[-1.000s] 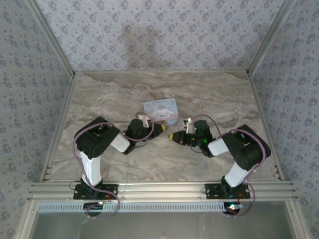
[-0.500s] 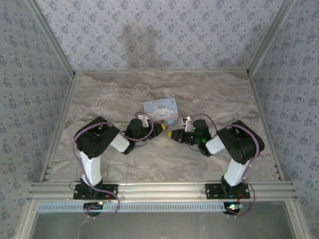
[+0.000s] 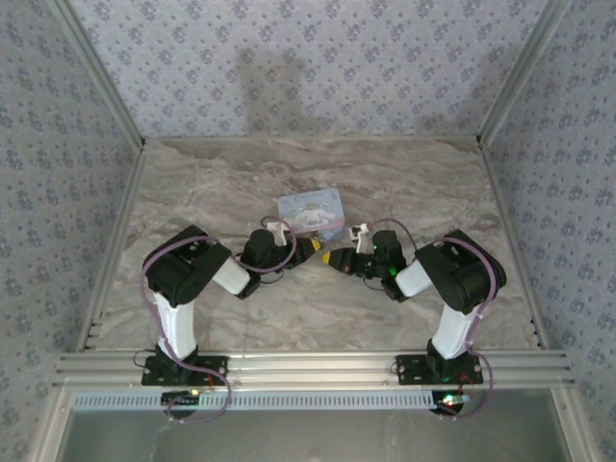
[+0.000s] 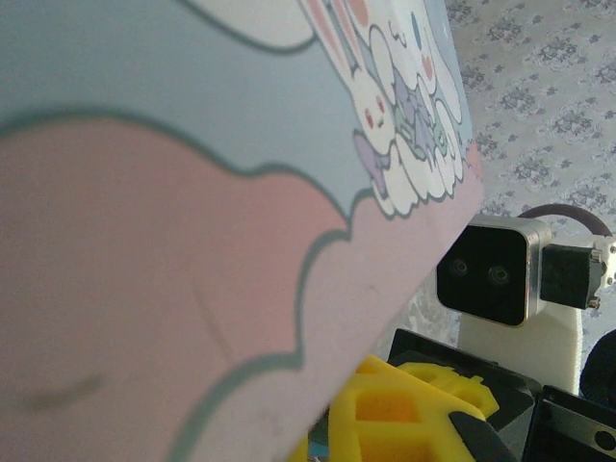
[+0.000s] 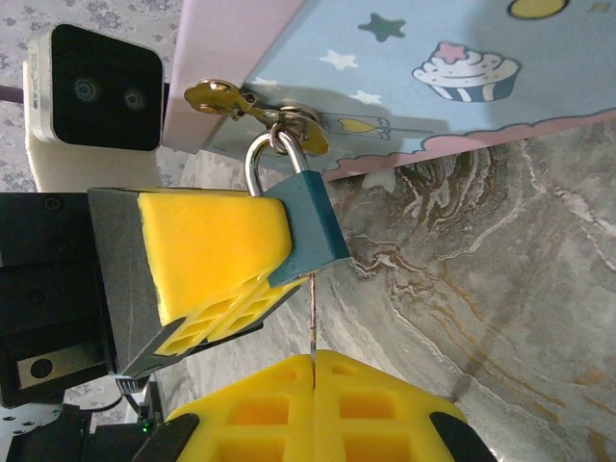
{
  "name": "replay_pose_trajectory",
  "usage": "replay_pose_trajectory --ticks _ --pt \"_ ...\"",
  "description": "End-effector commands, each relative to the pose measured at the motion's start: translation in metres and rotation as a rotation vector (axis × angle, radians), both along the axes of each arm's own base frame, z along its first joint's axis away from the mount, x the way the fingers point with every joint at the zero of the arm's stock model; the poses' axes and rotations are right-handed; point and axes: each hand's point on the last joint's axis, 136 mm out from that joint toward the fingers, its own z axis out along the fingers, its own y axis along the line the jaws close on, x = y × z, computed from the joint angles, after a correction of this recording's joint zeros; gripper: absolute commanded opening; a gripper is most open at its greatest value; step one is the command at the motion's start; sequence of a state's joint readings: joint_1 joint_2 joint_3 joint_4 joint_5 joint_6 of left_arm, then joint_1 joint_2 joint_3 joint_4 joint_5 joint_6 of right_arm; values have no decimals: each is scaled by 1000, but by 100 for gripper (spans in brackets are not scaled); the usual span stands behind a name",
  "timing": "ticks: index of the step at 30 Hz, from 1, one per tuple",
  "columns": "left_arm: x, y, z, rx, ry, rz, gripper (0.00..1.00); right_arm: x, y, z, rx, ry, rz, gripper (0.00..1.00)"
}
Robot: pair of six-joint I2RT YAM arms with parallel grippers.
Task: Unlock a padlock with a key
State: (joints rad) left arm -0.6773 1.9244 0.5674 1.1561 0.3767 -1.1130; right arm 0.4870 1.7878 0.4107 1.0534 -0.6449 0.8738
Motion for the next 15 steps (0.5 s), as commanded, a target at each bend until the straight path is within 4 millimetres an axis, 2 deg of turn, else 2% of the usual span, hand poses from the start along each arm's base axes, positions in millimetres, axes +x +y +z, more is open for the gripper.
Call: replay_pose_trajectory --ticks 1,15 --pt "0 -3 22 -64 -50 -21 3 4 4 10 32 -31 14 0" --pt "-3 -6 26 -105 -43 -45 3 16 2 11 51 -39 -18 0"
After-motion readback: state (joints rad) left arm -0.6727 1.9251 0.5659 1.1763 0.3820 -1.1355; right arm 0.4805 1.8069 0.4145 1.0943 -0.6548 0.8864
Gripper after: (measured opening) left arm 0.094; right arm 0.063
